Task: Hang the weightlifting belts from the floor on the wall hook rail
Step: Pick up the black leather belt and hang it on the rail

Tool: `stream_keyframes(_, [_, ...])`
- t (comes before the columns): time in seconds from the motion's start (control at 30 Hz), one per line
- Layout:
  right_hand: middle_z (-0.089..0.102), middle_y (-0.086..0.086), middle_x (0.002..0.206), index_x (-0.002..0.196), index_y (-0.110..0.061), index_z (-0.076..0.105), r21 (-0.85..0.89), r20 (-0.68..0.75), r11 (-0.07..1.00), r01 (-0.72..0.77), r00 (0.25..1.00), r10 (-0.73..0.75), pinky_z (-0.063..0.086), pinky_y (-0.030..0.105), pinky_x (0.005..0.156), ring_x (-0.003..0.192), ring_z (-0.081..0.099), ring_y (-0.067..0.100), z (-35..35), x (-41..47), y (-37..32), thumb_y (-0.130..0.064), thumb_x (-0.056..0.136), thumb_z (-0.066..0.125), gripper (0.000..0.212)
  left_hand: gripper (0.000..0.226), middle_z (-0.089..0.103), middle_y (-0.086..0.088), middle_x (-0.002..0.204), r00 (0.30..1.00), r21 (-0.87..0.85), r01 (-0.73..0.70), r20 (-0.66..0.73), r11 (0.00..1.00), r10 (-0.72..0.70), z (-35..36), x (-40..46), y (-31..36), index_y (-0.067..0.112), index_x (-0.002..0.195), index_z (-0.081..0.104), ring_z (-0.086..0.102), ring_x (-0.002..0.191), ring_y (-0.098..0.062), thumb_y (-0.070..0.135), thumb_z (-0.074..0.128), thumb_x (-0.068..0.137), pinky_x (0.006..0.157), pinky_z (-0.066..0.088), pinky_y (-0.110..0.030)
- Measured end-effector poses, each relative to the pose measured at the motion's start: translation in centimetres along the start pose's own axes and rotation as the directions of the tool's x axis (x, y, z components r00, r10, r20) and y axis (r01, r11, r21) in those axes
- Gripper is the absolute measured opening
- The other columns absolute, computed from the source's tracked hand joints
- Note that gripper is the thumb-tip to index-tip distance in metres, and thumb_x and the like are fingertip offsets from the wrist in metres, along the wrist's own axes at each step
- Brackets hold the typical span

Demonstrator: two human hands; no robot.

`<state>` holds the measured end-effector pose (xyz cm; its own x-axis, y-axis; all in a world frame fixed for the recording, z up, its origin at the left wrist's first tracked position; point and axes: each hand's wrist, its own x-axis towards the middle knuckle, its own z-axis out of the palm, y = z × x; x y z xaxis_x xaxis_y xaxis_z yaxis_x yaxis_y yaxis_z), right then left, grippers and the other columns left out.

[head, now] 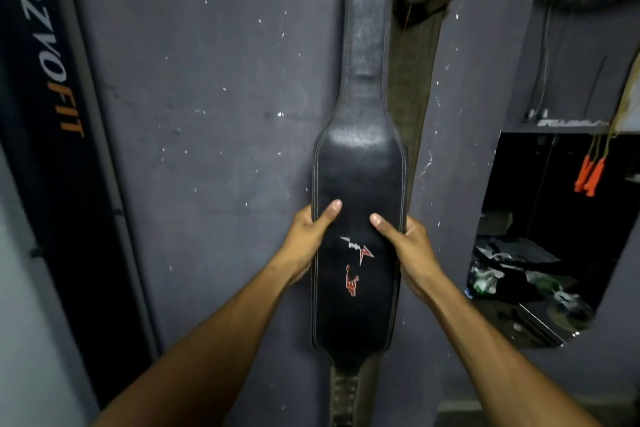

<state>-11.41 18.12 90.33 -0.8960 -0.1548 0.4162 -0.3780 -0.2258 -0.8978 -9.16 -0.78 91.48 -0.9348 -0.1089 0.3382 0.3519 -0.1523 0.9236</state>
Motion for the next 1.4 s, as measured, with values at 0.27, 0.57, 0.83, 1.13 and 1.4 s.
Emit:
stream_keyframes(0.27, [0.076,0.0,0.126,0.134,-0.023,0.061,-0.16,0.041,0.974,-0.16,0.985,0.169,0.056,0.043,0.105,0.117,0.073,0.02,-2.5,-5.5,7.0,-0.026,0.079,0.09,0.063,0.067,0.071,-0.009,0.133,0.979,0.094,0.177,0.085,0.98,-0.185,-1.8,-7.8,-10.5,0.009,0.139,0.059,0.068,0.124,-0.025,0.038,0.084,0.083,0.109,0.053,-0.044])
stream_keyframes(0.57, [0.08,0.002,0.116,0.125,-0.015,0.066,-0.047,-0.153,0.986,-0.157,0.977,0.149,0.06,0.035,0.093,0.107,0.077,0.02,-2.5,-10.3,9.1,-0.01,0.087,0.082,0.041,0.025,0.077,-0.015,0.118,0.956,0.005,0.292,-0.007,0.956,-0.292,-0.7,-11.4,-11.1,0.003,0.122,0.069,0.074,0.112,-0.031,0.011,0.066,0.099,0.099,0.059,-0.043])
stream_keyframes(0.83, [0.079,0.004,0.121,0.129,-0.015,0.068,-0.127,0.173,0.888,-0.443,0.871,0.459,0.06,0.039,0.097,0.115,0.074,0.025,-5.9,-16.6,10.5,-0.014,0.086,0.082,0.045,0.033,0.073,-0.005,0.1,0.832,0.294,0.488,0.128,0.822,-0.539,-1.8,-20.1,-16.7,0.014,0.105,0.071,0.072,0.102,-0.02,0.038,0.081,0.084,0.084,0.059,-0.023])
stream_keyframes(1.13, [0.074,0.0,0.076,0.092,-0.011,0.072,-0.279,0.053,0.853,-0.441,0.88,0.472,0.061,0.039,0.077,0.077,0.072,0.018,-5.8,-20.9,13.0,-0.014,0.09,0.081,0.009,0.031,0.074,-0.023,0.117,0.88,0.252,0.468,-0.046,0.847,-0.473,-1.1,-24.0,-18.5,-0.004,0.119,0.066,0.073,0.113,-0.034,0.02,0.069,0.098,0.102,0.057,-0.046])
stream_keyframes(1.4, [0.074,0.004,0.12,0.125,-0.016,0.067,-0.451,0.027,0.677,-0.582,0.749,0.662,0.055,0.035,0.098,0.11,0.07,0.022,-7.1,-28.7,19.1,-0.029,0.088,0.084,0.044,0.031,0.059,0.008,0.075,0.841,0.469,0.526,-0.161,0.709,-0.517,0.2,-31.6,-20.7,0.023,0.075,0.059,0.063,0.07,0.002,0.004,0.066,0.098,0.071,0.046,-0.016])
